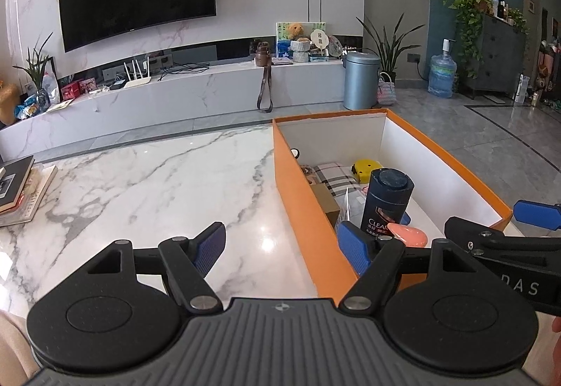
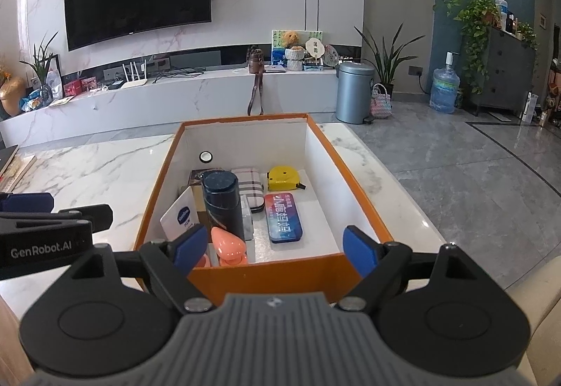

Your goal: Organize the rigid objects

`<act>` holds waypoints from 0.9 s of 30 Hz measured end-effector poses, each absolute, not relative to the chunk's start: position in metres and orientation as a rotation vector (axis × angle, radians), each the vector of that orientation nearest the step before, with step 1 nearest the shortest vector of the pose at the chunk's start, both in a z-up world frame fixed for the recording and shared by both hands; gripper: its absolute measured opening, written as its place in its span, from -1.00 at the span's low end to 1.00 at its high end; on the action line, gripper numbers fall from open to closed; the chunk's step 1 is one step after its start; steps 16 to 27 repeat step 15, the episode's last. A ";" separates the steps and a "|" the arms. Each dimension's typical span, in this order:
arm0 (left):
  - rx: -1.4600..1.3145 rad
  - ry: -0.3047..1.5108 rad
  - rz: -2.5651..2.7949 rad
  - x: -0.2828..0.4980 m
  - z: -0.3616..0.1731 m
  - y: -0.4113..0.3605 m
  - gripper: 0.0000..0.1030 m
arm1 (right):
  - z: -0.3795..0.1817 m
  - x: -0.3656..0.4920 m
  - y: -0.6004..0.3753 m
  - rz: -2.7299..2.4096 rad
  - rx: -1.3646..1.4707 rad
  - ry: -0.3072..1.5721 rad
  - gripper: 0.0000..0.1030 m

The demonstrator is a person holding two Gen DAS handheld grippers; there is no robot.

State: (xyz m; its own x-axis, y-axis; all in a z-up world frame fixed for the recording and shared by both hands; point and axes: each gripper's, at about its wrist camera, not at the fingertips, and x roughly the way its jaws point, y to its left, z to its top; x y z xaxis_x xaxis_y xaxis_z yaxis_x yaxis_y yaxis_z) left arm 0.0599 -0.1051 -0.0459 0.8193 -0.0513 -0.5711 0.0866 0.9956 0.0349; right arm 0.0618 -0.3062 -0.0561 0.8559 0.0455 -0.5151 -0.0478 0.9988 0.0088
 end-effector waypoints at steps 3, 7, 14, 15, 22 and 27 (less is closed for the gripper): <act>0.061 0.599 -0.073 0.060 -0.044 -0.105 0.67 | -0.054 0.061 -0.305 0.052 -0.005 0.537 0.65; 0.069 0.591 -0.079 0.058 -0.044 -0.105 0.67 | -0.054 0.059 -0.306 0.057 -0.003 0.533 0.65; 0.071 0.582 -0.079 0.057 -0.042 -0.104 0.71 | -0.055 0.059 -0.307 0.053 0.006 0.539 0.66; 0.072 0.581 -0.078 0.057 -0.042 -0.105 0.71 | -0.055 0.059 -0.307 0.053 0.007 0.539 0.66; 0.072 0.581 -0.078 0.057 -0.042 -0.105 0.71 | -0.055 0.059 -0.307 0.053 0.007 0.539 0.66; 0.072 0.581 -0.078 0.057 -0.042 -0.105 0.71 | -0.055 0.059 -0.307 0.053 0.007 0.539 0.66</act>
